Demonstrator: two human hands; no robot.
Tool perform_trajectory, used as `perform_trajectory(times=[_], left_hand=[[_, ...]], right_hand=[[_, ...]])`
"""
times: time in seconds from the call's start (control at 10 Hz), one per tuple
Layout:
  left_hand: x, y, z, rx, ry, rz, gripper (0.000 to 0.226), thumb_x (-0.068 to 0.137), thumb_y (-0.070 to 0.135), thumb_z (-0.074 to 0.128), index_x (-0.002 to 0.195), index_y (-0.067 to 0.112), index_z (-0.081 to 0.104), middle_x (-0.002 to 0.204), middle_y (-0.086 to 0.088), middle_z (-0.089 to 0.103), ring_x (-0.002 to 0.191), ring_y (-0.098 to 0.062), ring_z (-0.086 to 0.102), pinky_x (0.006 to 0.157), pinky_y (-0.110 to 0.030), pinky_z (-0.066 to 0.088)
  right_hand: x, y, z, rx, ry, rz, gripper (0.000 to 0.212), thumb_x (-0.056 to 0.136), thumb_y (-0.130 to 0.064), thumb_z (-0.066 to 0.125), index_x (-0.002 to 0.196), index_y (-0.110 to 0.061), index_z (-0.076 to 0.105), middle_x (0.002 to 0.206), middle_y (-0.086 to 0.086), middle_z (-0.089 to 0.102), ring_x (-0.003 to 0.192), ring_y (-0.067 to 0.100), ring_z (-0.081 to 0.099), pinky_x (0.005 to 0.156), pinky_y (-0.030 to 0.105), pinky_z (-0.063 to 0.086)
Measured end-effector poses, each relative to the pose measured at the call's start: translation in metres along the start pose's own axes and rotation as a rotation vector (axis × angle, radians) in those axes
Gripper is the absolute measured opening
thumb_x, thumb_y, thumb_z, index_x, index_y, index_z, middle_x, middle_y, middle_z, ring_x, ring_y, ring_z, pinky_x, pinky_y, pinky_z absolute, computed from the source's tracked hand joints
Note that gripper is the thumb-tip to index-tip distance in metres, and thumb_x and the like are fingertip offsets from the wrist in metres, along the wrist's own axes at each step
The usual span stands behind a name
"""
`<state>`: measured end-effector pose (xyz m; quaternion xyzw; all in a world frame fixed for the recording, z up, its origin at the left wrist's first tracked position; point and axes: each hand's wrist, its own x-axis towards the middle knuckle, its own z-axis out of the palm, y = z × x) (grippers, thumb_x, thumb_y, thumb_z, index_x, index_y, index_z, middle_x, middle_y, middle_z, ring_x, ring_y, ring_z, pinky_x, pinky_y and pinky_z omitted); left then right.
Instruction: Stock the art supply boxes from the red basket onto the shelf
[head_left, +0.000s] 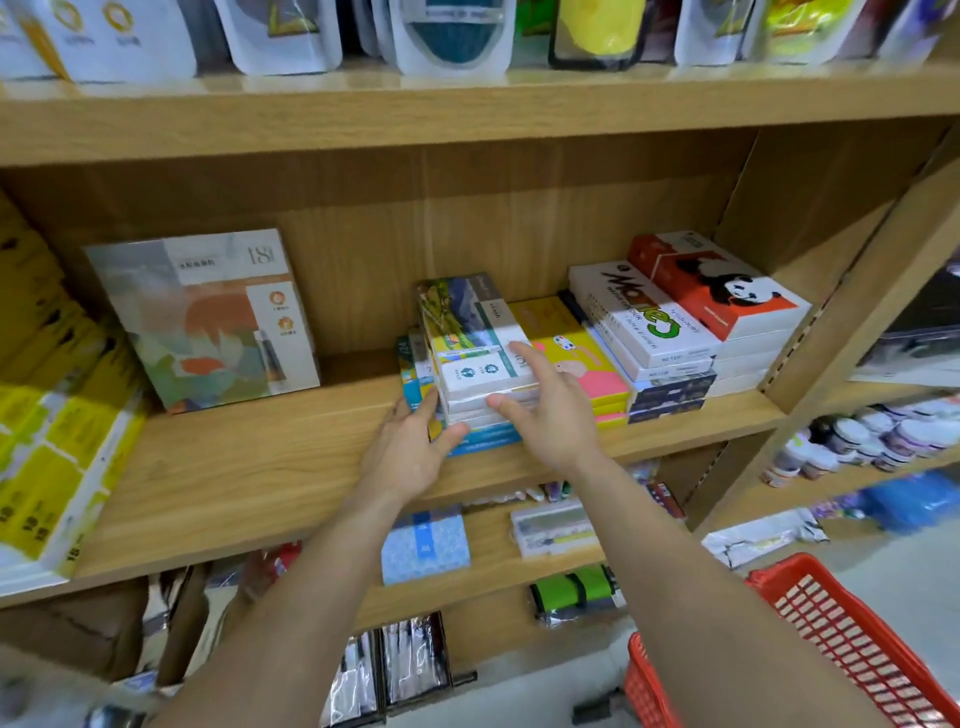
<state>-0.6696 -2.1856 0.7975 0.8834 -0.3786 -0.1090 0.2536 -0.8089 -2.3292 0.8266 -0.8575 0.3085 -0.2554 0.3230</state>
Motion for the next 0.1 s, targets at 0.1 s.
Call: perform_trajectory(times=[0.1], left_hand=[[-0.0123, 0.0182, -0.0063, 0.03, 0.105, -0.058, 0.071, 0.09, 0.064, 0.052, 0.151, 0.03, 0.036, 0.152, -0.007, 0.047, 0.134, -0.03, 0.046, 0.101, -0.041, 0.043]], right_hand=[[0.0025, -0.0056, -0.0104, -0.085, -0.059, -0.048, 0.075, 0.086, -0.064, 0.06, 0.15, -0.04, 0.032, 0.139, 0.007, 0.056, 0.126, 0.031, 0.05, 0.102, 0.047, 0.045]])
